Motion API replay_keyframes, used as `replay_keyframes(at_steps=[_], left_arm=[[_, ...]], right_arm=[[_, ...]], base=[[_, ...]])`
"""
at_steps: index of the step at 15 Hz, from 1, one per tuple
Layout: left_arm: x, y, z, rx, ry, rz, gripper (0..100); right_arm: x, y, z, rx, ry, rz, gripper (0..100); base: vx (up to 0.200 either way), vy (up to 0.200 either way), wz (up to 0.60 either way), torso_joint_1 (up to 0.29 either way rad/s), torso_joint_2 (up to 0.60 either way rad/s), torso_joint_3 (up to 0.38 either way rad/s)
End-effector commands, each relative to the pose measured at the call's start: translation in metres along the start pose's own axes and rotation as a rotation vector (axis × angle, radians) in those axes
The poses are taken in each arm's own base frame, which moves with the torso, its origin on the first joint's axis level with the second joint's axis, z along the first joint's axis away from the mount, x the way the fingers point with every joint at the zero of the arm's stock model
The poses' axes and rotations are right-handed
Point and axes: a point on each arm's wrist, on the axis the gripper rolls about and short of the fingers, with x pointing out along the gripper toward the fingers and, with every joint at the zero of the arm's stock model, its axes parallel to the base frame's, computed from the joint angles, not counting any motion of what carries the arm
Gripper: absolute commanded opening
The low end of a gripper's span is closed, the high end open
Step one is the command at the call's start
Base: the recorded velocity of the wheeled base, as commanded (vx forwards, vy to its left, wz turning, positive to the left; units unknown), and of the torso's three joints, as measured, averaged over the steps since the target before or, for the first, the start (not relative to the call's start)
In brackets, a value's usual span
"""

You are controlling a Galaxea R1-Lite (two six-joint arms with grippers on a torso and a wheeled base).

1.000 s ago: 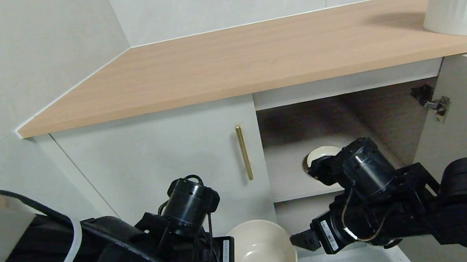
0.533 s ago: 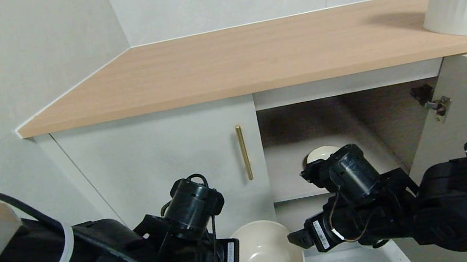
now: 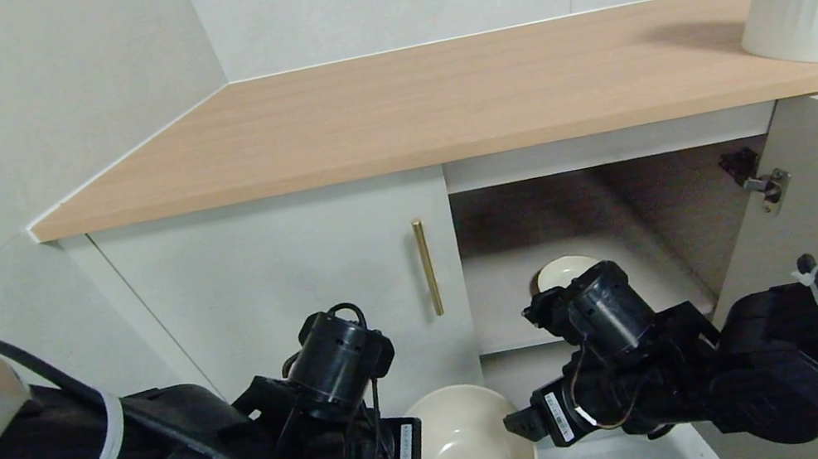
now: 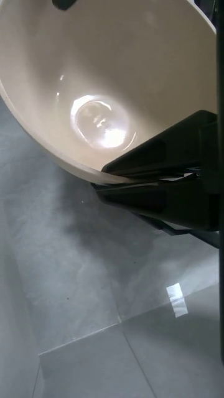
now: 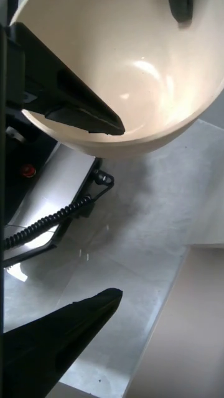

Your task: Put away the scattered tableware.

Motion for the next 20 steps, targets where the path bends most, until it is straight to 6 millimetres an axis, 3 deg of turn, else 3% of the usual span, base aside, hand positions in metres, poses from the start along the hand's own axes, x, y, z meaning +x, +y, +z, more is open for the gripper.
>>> replay_keyframes(at_steps=[1,3,4,16,17,20], left_arm=[[-0.0004,-0.0002,0.0001,0.0,-0.002,-0.001,0],[0.0005,-0.0002,-0.0002,0.0,0.001,0.0,0],[0.001,-0.0002,-0.0003,0.0,0.002,0.001,0],[0.0015,-0.0003,-0.0012,0.0,0.007,0.002,0],[0.001,-0.0003,-0.001,0.0,0.005,0.002,100],[0.0017,-0.0006,-0.0019,0.002,0.007,0.001,100]], right_arm=[[0.0018,-0.0002,-0.0011,0.0,0.006,-0.001,100],[0.0027,-0.0003,-0.0017,-0.001,0.008,-0.004,100],[0.0027,-0.0001,-0.0013,0.001,0.007,-0.002,0],[0.0036,-0.0009,-0.0016,0.0,0.008,-0.01,0],[0.0041,-0.0009,-0.0017,0.0,0.008,-0.01,0],[0.0055,-0.0011,-0.0026,0.0,0.012,-0.013,0]], base=[[0.0,0.0,0.0,0.0,0.0,0.0],[0.0,0.0,0.0,0.0,0.0,0.0],[0.0,0.0,0.0,0.0,0.0,0.0],[0.0,0.0,0.0,0.0,0.0,0.0],[0.0,0.0,0.0,0.0,0.0,0.0],[0.0,0.0,0.0,0.0,0.0,0.0]])
